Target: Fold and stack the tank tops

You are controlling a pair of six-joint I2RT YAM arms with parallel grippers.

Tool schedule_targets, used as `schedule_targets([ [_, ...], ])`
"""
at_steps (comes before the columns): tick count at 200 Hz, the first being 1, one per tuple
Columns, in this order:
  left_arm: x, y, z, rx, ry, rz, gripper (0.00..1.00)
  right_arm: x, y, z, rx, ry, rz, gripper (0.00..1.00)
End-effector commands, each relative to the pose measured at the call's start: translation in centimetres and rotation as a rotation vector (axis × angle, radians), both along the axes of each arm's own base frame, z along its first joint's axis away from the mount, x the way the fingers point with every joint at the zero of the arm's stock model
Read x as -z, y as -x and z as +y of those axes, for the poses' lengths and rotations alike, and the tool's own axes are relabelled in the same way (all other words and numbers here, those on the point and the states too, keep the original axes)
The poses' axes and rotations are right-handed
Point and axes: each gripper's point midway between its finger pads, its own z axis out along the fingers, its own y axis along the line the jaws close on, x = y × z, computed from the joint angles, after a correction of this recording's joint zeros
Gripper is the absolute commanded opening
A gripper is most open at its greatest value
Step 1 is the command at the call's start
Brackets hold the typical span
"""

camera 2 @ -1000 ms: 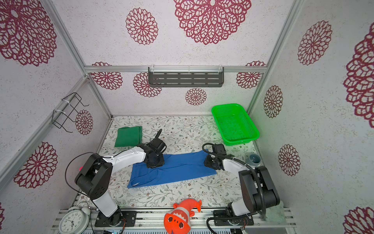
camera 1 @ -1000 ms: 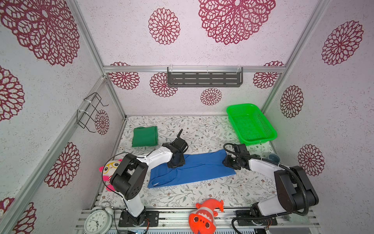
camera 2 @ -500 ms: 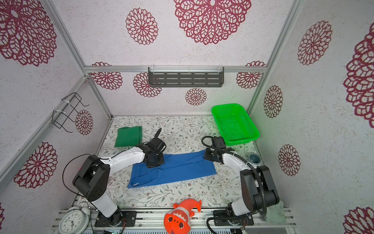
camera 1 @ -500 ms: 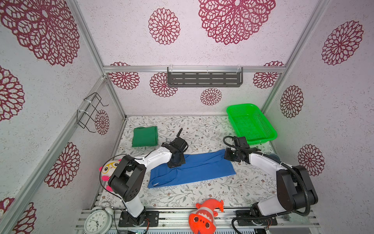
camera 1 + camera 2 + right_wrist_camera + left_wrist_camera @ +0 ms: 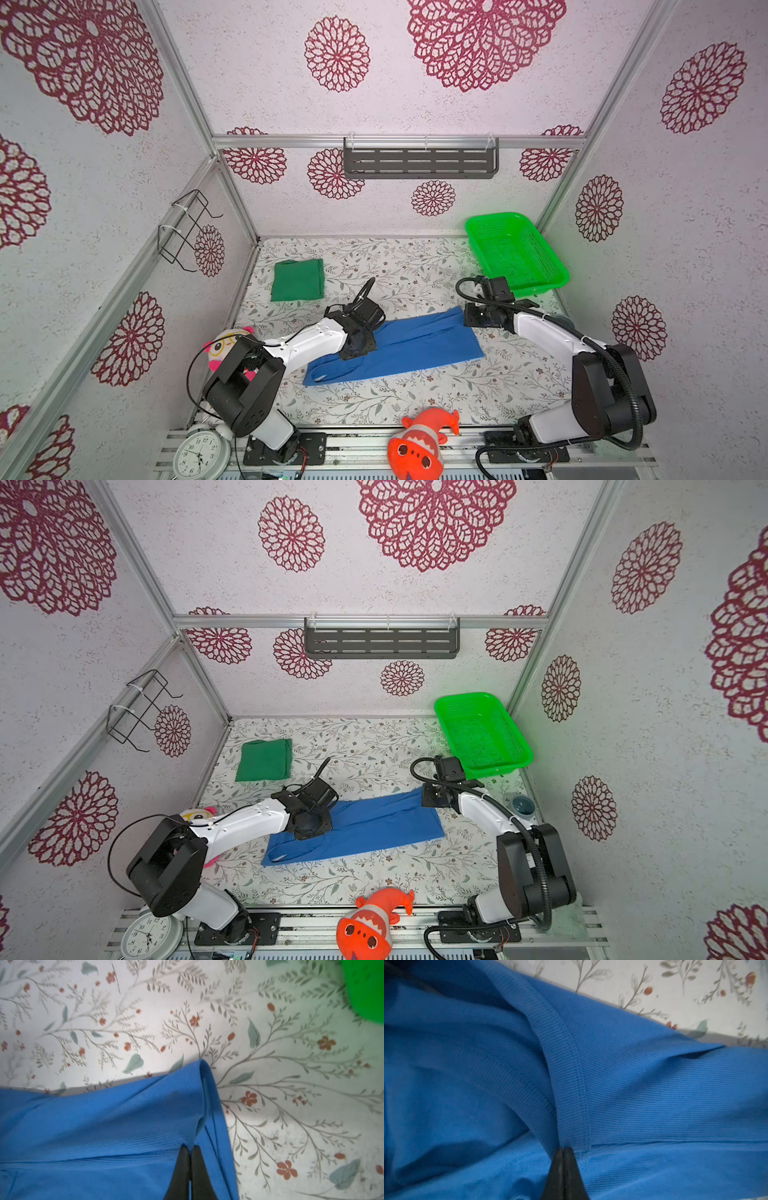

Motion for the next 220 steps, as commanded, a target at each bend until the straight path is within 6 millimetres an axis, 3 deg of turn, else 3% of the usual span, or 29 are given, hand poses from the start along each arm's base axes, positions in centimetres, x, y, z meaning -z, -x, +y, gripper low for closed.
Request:
schedule_targets([
  [1, 0.1, 0.8, 0.3, -0.070, -0.014, -0.020, 0.00, 0.9, 0.5, -1.2, 0.026, 0.022, -0.005, 0.00],
  [18, -0.3, 1.6, 1.1, -0.078, -0.064, -0.021, 0.01, 1.5, 0.7, -1.9, 0.059, 0.024, 0.005, 0.00],
  [37, -1.7, 1.6, 2.3, -0.077, -0.106, -0.049, 0.32, 0.9, 0.2, -2.7, 0.089, 0.023, -0.010, 0.09],
  [50, -3.4, 1.3, 3.1, -0.070, -0.138, -0.077, 0.47, -0.3, -0.5, -3.0, 0.103, 0.029, -0.031, 0.22],
  [73, -5.8, 0.8, 4.7, -0.055, -0.189, -0.094, 0.60, -2.2, -1.2, -3.3, 0.112, 0.041, -0.060, 0.39],
  [119, -7.2, -1.5, 8.6, -0.080, -0.244, -0.107, 0.60, -3.4, -1.3, -2.1, 0.121, -0.042, -0.072, 0.42],
  [146, -7.0, -3.5, 10.1, -0.109, -0.232, -0.123, 0.57, -3.3, -1.0, 1.2, 0.081, -0.144, -0.068, 0.41],
  [184, -4.0, -5.8, 12.2, -0.180, -0.185, -0.123, 0.52, -0.9, -0.4, 3.8, 0.061, -0.202, -0.023, 0.38],
  [220, -0.6, -6.5, 12.5, -0.218, -0.129, -0.078, 0.50, 2.0, 0.6, 2.6, 0.104, -0.159, 0.005, 0.35],
])
